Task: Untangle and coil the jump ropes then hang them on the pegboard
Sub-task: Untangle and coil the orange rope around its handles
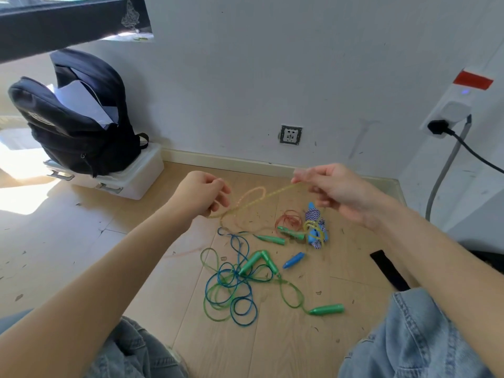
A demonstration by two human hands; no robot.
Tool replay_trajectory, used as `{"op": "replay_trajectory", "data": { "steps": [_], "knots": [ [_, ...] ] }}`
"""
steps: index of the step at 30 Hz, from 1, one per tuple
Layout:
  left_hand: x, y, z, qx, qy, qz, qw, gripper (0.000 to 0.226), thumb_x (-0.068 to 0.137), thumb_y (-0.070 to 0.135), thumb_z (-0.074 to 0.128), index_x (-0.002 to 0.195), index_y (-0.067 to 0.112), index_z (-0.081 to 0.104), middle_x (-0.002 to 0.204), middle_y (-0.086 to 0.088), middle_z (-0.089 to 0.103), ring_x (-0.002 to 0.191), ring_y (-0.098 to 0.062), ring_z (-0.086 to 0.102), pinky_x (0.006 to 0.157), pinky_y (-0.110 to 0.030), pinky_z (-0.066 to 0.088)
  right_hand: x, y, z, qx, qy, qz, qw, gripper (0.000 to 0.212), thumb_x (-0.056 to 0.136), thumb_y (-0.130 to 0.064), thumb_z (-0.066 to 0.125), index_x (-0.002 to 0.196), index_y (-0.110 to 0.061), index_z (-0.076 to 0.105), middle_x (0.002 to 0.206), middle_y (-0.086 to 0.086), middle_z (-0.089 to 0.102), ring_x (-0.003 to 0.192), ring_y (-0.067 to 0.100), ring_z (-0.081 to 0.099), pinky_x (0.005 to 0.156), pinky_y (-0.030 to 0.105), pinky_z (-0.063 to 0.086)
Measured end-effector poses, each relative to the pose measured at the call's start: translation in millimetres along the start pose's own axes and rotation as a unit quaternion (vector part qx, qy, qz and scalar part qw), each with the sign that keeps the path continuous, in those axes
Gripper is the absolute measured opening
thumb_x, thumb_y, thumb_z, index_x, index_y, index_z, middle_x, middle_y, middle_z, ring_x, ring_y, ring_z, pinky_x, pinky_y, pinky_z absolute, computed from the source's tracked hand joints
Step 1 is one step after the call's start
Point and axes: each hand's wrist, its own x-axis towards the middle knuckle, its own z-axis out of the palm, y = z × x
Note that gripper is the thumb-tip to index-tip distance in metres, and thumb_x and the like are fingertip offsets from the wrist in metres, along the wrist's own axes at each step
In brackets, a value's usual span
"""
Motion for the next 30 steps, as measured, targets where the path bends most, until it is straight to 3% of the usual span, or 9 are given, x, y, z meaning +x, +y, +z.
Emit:
{"op": "replay_trajectory", "data": {
  "steps": [3, 6, 8, 11, 14, 18, 22, 25, 30],
  "knots": [
    [-3.1, -2.2, 3.0, 0.147, -0.006, -0.005, 0.989, 0.033, 0.093, 0.018, 0.048, 0.126, 0.012, 0.047, 0.108, -0.006, 0.059, 0.079, -0.018, 0.061, 0.066, -0.030, 0.053, -4.6, -6.0, 3.2, 0.062, -0.053, -0.039, 0.996, 0.013, 0.090, -0.005, 0.054, 0.091, -0.010, 0.066, 0.063, -0.002, 0.063, 0.038, 0.002, 0.027, 0.033, 0.012, 0.022],
    [-13.0, -1.0, 8.3, 0.158, -0.095, 0.096, 0.978, 0.056, 0.087, 0.024, 0.060, 0.137, 0.032, 0.036, 0.141, -0.002, 0.038, 0.129, -0.022, 0.039, 0.106, -0.040, 0.035, -8.5, -11.4, 3.1, 0.063, -0.130, -0.060, 0.988, 0.018, 0.092, -0.004, 0.048, 0.098, -0.011, 0.064, 0.082, 0.001, 0.071, 0.041, 0.003, 0.025, 0.033, 0.012, 0.020],
    [-23.3, 6.5, 15.2, 0.032, -0.201, 0.176, 0.963, 0.040, 0.087, 0.025, 0.062, 0.125, 0.029, 0.051, 0.133, 0.009, 0.051, 0.127, -0.007, 0.041, 0.106, -0.030, 0.034, -10.9, -10.9, 7.2, 0.054, -0.169, -0.076, 0.981, 0.018, 0.093, -0.005, 0.048, 0.100, -0.010, 0.063, 0.085, 0.002, 0.070, 0.044, 0.004, 0.027, 0.034, 0.013, 0.022],
    [-25.7, 8.3, 26.6, -0.074, -0.283, 0.167, 0.942, 0.019, 0.092, 0.022, 0.054, 0.101, 0.006, 0.061, 0.093, 0.002, 0.071, 0.091, -0.004, 0.065, 0.078, -0.010, 0.046, -7.0, -9.8, 9.8, 0.073, -0.119, -0.108, 0.984, 0.018, 0.093, -0.003, 0.047, 0.095, -0.010, 0.063, 0.078, 0.002, 0.070, 0.042, 0.004, 0.027, 0.035, 0.014, 0.022],
    [-15.1, -3.7, 29.1, 0.207, -0.232, 0.164, 0.936, 0.019, 0.094, 0.027, 0.050, 0.083, 0.013, 0.056, 0.076, 0.003, 0.069, 0.061, -0.001, 0.058, 0.059, -0.011, 0.043, 0.2, -10.8, 0.1, 0.143, 0.016, -0.118, 0.982, 0.019, 0.093, 0.000, 0.044, 0.089, -0.009, 0.061, 0.071, 0.001, 0.069, 0.037, 0.003, 0.026, 0.033, 0.014, 0.021],
    [-4.3, -27.1, 25.4, 0.454, -0.190, 0.124, 0.862, 0.022, 0.096, 0.018, 0.040, 0.105, 0.009, 0.058, 0.110, -0.007, 0.064, 0.100, -0.023, 0.058, 0.087, -0.032, 0.046, 2.5, -12.2, -8.7, 0.207, 0.091, -0.138, 0.964, 0.023, 0.093, 0.002, 0.042, 0.092, -0.016, 0.056, 0.085, 0.000, 0.070, 0.040, 0.004, 0.033, 0.034, 0.014, 0.025],
    [-3.4, -22.8, 20.7, 0.337, -0.105, 0.119, 0.928, 0.039, 0.088, 0.009, 0.050, 0.127, 0.013, 0.044, 0.130, -0.005, 0.052, 0.110, -0.023, 0.054, 0.093, -0.034, 0.044, -4.8, -10.4, 7.2, 0.220, -0.049, -0.081, 0.971, 0.040, 0.090, 0.010, 0.042, 0.119, -0.017, 0.048, 0.124, -0.003, 0.060, 0.062, 0.010, 0.063, 0.040, 0.015, 0.042],
    [-13.6, -6.8, 25.9, 0.178, -0.055, 0.185, 0.965, 0.041, 0.083, 0.018, 0.063, 0.120, 0.017, 0.045, 0.117, 0.002, 0.053, 0.100, -0.014, 0.055, 0.085, -0.027, 0.044, -8.0, -9.2, 20.4, 0.273, -0.129, -0.083, 0.950, 0.048, 0.089, 0.014, 0.039, 0.128, -0.014, 0.044, 0.136, -0.002, 0.051, 0.089, 0.021, 0.068, 0.066, 0.025, 0.056],
    [-33.7, 5.9, 46.9, 0.044, -0.235, 0.187, 0.953, 0.034, 0.085, 0.023, 0.064, 0.118, 0.020, 0.058, 0.124, 0.005, 0.055, 0.117, -0.008, 0.050, 0.099, -0.027, 0.041, -6.4, -16.7, 24.6, 0.366, -0.161, -0.101, 0.911, 0.048, 0.088, 0.017, 0.036, 0.126, -0.010, 0.046, 0.137, 0.003, 0.049, 0.105, 0.031, 0.063, 0.079, 0.029, 0.055]
  ]
}}
